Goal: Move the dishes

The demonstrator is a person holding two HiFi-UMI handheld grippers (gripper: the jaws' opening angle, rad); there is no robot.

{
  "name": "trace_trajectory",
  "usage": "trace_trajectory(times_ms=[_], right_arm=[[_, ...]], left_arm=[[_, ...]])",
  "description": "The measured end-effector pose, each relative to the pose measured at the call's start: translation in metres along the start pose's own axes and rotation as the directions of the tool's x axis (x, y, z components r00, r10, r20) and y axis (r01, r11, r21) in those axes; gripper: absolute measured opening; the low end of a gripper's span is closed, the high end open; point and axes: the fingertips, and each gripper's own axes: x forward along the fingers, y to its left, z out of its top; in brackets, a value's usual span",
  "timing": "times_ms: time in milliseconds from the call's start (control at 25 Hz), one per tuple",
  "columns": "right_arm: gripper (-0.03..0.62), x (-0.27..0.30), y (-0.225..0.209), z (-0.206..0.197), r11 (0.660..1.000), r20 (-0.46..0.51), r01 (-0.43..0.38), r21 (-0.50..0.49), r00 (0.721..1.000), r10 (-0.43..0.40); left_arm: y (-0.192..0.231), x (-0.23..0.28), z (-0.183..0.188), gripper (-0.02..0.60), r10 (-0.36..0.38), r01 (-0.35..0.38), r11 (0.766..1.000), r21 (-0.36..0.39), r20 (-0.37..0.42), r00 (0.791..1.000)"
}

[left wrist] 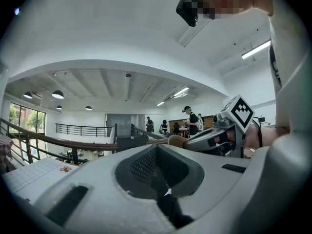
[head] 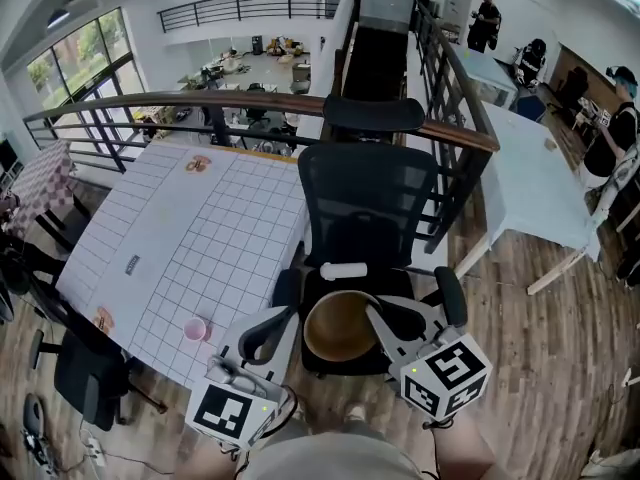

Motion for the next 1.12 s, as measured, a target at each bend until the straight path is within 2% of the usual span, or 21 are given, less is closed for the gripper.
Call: trace_trajectory(times_ms=[200,400,560,800,1000,1120], right_arm=[[0.029,0.019,0.020,-0.005,0.999,-0.022,-0.043,-0.008,0.999,0.043],[0.029,0.063,0.034,-0.009,0.994,-0.065,-0.107,-0.034,0.992,0.105],[0.029,0.109,0.061,-0.006,0.977,-0.114,-0.198,-0.082,0.976,0.188],[0.029,0.182,0.108,-0.022,0.942,-0.190,-0.313,-0.123,0.939,0.287],[0.029,0.240,0.137,-0.055,0.917,-0.285,-0.381,-0.115,0.897,0.337],[0.029,0.271,0.146,-0.079,0.912,-0.341,-0.398,-0.096,0.874,0.345]], left_arm=[[0.011,-0.029,-0.008,0.014,0.066,-0.067,0.997,-0.029,-0.042,0.997],[0.044,-0.047,-0.022,0.014,0.162,-0.163,0.986,-0.029,-0.053,0.985],[0.084,-0.066,-0.034,0.014,0.280,-0.282,0.959,-0.032,-0.061,0.958],[0.139,-0.103,-0.068,0.014,0.407,-0.414,0.909,-0.047,-0.105,0.907],[0.178,-0.128,-0.106,0.014,0.470,-0.474,0.880,0.010,-0.157,0.869],[0.193,-0.138,-0.132,0.014,0.489,-0.499,0.866,-0.002,-0.200,0.849]])
